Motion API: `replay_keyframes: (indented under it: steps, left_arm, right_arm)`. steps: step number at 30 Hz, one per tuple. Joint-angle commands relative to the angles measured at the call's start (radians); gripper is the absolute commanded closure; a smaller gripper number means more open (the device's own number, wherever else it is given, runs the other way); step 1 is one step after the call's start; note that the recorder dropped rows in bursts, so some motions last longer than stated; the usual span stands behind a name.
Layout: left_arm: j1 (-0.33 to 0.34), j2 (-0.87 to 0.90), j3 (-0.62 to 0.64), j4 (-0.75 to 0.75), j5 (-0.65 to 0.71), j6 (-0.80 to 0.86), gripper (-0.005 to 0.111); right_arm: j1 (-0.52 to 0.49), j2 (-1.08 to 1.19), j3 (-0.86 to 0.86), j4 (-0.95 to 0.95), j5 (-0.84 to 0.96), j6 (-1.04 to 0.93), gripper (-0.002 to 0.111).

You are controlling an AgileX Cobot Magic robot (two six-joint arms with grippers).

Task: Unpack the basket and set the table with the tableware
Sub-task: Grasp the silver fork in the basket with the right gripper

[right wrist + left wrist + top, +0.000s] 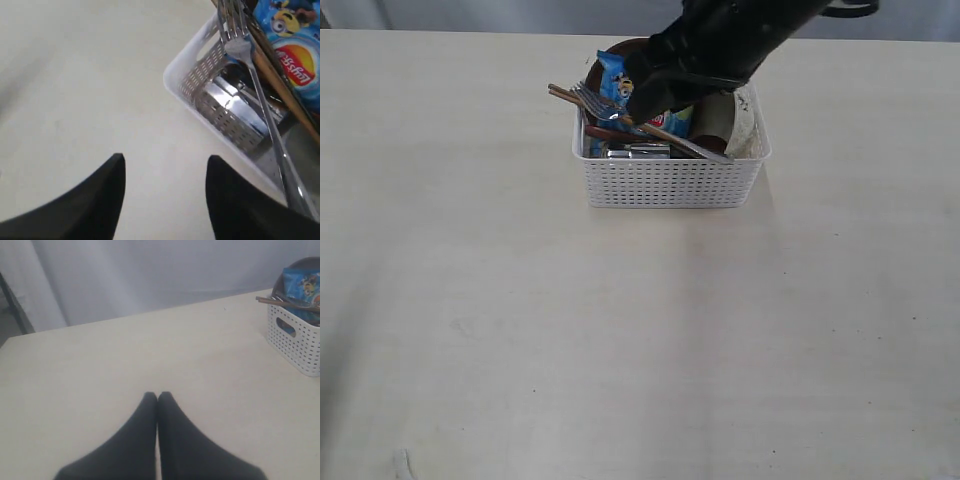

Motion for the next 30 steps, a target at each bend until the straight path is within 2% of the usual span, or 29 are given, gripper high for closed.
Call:
replay_keyframes:
  steps: [1,4,12,19,21,27,30]
  left_arm:
    - [0.005,-0.003,0.002,0.004,-0.012,-0.003,0.107]
    - [0.005,-0.003,0.002,0.004,-0.012,-0.003,0.107]
    - [0.005,-0.003,0.002,0.004,-0.012,-0.003,0.107]
    - [0.005,-0.003,0.002,0.004,-0.012,-0.003,0.107]
    - [0.005,-0.003,0.002,0.004,-0.012,-0.003,0.107]
    - [0.005,-0.003,0.002,0.004,-0.012,-0.003,0.107]
    - [0.005,-0.003,0.002,0.004,-0.012,-0.003,0.107]
  right_arm:
    - [0.039,0.15,-0.125,-0.069,-0.018,-0.008,0.06]
    - [0.064,0.226,-0.182,-0.21,-0.025,0.027,0.06]
    - [0.066,0.297,-0.196,-0.371,-0.086,0.107,0.06]
    - [0.066,0.325,-0.196,-0.395,-0.155,0.123,0.061]
    - [0.066,0.336,-0.196,-0.395,-0.151,0.123,0.069]
    - [0.066,0.357,-0.196,-0.395,-0.146,0.119,0.107]
    - [0.066,0.351,-0.196,-0.395,-0.149,0.119,0.109]
